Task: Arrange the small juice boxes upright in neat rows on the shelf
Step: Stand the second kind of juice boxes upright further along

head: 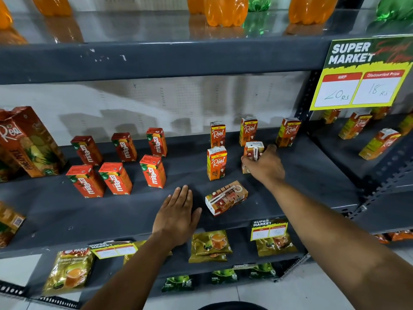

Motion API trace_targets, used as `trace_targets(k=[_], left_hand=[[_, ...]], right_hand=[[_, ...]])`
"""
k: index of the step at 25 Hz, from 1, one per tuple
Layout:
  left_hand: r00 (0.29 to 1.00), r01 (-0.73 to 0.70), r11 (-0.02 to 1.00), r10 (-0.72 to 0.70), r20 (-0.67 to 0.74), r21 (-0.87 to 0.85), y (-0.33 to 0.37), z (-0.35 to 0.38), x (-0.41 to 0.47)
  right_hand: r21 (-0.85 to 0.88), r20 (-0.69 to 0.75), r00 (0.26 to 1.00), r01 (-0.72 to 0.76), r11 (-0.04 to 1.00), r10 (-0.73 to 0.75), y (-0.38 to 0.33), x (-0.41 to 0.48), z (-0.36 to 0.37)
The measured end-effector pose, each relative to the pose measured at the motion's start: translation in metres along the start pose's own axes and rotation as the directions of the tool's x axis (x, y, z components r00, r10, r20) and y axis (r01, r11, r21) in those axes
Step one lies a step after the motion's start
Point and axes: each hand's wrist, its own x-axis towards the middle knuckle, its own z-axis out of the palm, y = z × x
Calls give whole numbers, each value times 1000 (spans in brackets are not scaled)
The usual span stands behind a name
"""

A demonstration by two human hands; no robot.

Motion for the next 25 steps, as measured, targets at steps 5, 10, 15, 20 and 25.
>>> trace_targets(k=[5, 10, 15, 20, 25], left_hand=[[1000, -5, 1000, 5, -5, 6, 0, 1, 0], [1000, 9, 1000, -10, 26, 22, 0, 0, 2], [1000, -3, 1000, 2, 28, 29, 1, -3, 0], [999, 9, 999, -11, 44, 44, 0, -2, 1], [999, 3, 999, -4, 34, 51, 0, -1, 1]], right_hand=[[-137, 77, 994, 94, 986, -84, -3, 9, -20], [-304, 308, 946, 199, 932, -102, -35, 29, -49], [-532, 572, 790, 563, 633, -221, -62, 39, -62], [-458, 712, 574, 816, 352, -405, -55, 42, -73], [-489, 702, 563, 826, 280, -435, -41, 43, -78]])
